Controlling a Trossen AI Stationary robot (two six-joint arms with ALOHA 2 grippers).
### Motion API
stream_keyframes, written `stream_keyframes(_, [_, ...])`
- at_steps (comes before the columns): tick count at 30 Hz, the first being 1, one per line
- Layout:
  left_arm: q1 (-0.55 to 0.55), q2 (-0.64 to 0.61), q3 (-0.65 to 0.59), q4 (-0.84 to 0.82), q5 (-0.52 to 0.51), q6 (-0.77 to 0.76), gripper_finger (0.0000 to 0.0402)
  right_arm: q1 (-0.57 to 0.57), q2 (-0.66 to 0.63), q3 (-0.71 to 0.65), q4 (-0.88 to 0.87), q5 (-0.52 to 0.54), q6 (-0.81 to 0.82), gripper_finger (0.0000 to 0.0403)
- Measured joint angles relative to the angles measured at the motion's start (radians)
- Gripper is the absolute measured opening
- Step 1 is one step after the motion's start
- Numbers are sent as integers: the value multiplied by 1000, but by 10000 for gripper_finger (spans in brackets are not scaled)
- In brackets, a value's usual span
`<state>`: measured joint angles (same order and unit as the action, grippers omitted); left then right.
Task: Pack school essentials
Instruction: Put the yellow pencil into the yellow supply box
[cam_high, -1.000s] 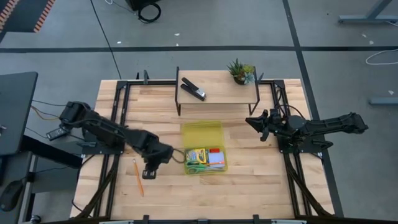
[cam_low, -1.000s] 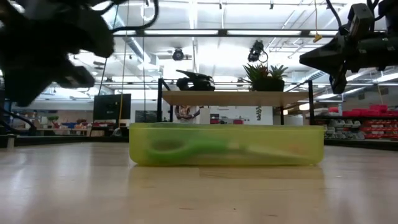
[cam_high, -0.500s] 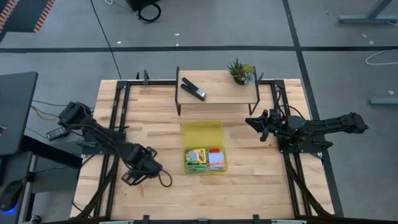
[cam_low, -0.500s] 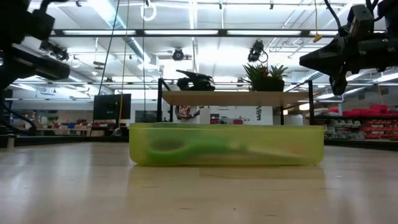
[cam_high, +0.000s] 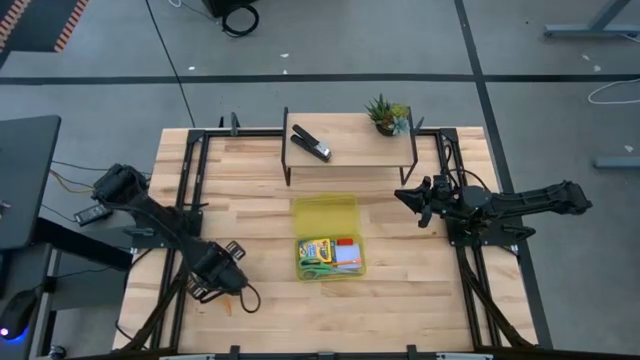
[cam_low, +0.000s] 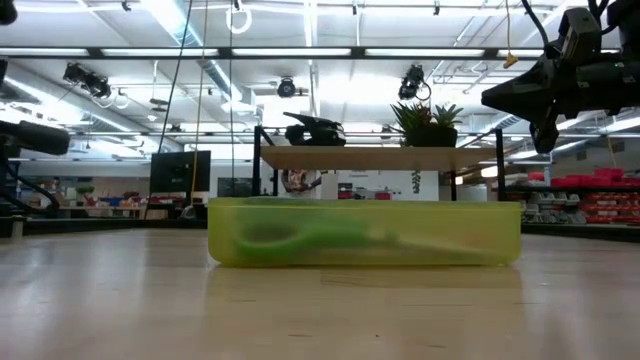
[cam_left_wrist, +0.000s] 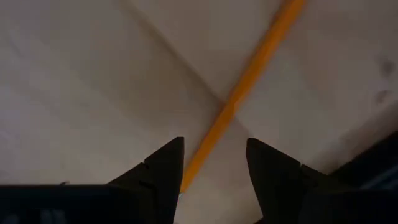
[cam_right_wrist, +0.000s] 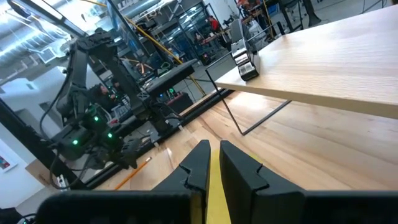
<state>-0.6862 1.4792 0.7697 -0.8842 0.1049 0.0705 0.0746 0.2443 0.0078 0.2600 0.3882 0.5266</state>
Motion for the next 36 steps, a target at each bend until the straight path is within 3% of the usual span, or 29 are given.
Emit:
stream_keyframes(14, [-36,11,-75,148,-125,-22,146,0,0,0,0,0,0,42])
stream_keyframes(20, [-37,11,-76,159,-143,15,104,0,0,0,0,0,0,42])
stream_keyframes(28, [-23,12,-76,198,-151,21,17,0,0,0,0,0,0,42])
stream_keyframes(36, [35,14,-67,225,-131,20,8,0,0,0,0,0,0,42])
